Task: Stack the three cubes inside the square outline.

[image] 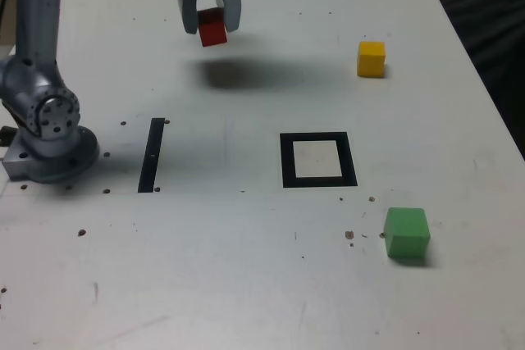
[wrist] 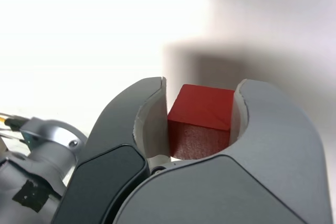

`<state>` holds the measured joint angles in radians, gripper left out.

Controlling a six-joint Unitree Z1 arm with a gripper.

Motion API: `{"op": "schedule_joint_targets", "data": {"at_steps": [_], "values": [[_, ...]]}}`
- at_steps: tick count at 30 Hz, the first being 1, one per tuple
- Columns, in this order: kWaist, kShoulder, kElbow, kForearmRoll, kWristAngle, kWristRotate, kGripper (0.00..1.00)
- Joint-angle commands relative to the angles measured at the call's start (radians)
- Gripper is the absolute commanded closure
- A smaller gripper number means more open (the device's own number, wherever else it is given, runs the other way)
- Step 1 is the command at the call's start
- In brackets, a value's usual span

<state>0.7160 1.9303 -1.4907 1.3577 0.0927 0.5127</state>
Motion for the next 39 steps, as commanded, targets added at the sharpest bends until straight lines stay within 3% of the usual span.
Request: {"op": "schedule_joint_targets", "data": {"at_steps": [1,23,32,39], "values": [[-0.039,-0.022,0.015,-0.004,-0.007,-0.018,0.73],[-0.483,-0.033,0.040,-0.016,-0.083,-0.270,0.73],[-0.628,0.030,-0.030,-0.015,-0.116,-0.343,0.73],[-0.679,0.101,-0.106,-0.012,-0.133,-0.373,0.73]]}}
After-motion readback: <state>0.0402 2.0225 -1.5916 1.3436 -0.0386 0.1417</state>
